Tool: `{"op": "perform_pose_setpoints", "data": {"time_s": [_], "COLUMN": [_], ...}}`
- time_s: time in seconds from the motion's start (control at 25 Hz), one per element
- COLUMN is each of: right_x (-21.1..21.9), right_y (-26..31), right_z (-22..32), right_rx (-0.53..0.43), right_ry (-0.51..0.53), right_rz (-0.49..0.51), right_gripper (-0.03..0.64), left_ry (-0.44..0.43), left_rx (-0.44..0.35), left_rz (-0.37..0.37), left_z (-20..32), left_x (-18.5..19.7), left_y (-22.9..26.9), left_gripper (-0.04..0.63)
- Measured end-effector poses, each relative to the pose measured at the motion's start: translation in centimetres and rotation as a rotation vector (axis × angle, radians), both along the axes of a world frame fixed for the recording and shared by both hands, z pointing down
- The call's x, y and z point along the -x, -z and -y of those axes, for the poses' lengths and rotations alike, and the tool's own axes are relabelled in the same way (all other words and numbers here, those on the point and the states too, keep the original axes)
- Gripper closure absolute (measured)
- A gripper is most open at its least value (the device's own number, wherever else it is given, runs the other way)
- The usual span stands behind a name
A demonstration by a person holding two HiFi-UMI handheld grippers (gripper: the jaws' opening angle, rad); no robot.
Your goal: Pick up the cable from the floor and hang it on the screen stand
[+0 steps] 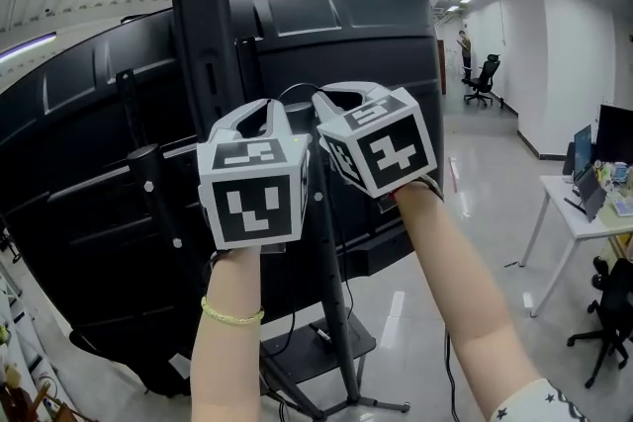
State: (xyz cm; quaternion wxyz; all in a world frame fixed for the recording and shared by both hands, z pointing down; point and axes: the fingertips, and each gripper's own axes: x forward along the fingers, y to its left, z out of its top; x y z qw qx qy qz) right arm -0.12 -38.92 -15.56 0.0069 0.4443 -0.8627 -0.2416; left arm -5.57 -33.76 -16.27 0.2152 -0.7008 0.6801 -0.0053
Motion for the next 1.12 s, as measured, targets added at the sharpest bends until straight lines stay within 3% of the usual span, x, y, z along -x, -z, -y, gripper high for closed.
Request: {"op": "perform_pose_setpoints", "data": {"time_s": [0.28,0.56,0.8,1.12], "right_x": [0.4,-0.4,-1.0,-1.3], "right_y": [-2.1,-5.4,-11.3,-22.9], "right_z": [1.6,-0.7,-4.4,-8.6], "right_rx": [0.028,-0.039,0.014,0.165], "right_ry": [-0.008,0.003,0.029,0.027], "right_rz": [-0.062,0.029,0.062,0.11], "right_gripper": [0.606,0.592,0.609,0.617], "left_ry": [0.02,-0.042,-0.118,-0.124], "left_rx": [0.04,0.037,0.1,0.19], "left_rz": [-0.034,-0.104,-0.14,-0.164], "left_z": [1.6,0.4,-1.8,-5.3], "left_x": [1.5,1.4,0.3,0.6], "left_y": [-1.5,-5.3,-10.4,-21.3], "left_gripper": [0.588,0.588,0.588,0.588]}}
